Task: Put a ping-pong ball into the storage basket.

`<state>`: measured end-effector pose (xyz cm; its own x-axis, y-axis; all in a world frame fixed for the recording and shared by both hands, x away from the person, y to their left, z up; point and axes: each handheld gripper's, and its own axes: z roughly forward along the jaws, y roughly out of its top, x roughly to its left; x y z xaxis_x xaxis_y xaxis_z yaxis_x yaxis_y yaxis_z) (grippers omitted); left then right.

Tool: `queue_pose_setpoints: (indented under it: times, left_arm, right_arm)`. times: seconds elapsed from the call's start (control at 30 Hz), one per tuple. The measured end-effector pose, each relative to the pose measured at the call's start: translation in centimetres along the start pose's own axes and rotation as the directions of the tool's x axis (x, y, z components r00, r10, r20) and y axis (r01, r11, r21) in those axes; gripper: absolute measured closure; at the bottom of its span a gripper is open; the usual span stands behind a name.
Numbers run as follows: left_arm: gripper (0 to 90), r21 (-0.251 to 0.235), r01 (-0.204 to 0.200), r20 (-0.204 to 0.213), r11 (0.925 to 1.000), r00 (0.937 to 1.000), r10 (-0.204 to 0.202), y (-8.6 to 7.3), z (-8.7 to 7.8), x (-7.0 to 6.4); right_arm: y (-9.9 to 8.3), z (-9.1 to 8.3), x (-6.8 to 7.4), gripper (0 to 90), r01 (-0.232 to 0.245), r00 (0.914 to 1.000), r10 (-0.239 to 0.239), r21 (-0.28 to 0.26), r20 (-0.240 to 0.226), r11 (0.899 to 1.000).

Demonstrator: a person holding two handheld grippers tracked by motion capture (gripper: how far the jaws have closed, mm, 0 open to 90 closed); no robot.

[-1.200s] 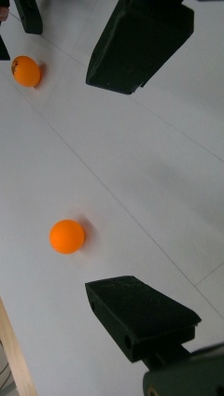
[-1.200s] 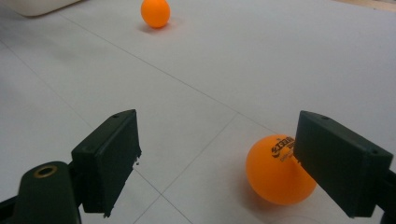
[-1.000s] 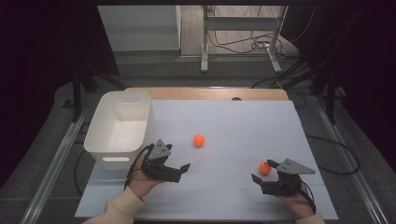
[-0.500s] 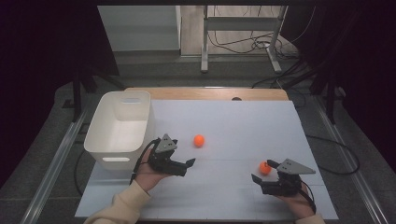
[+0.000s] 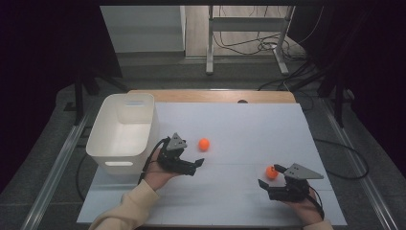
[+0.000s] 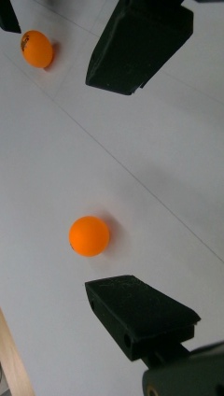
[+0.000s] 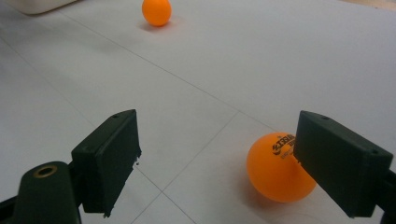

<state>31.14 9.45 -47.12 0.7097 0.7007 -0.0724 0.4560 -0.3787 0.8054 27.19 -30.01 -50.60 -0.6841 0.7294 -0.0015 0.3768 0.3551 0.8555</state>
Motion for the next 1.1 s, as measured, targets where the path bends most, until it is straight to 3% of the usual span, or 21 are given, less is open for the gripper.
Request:
queue_pose_setpoints:
  times: [1.1]
  left_arm:
    - [5.6,0.066,0.009,-0.020,0.9977,0.9998,-0.008,1.8,3.9,0.9]
  right_arm:
    - [-0.1,0.0,0.0,15.2,0.006,1.0000,-0.006,0.009,0.000,1.000]
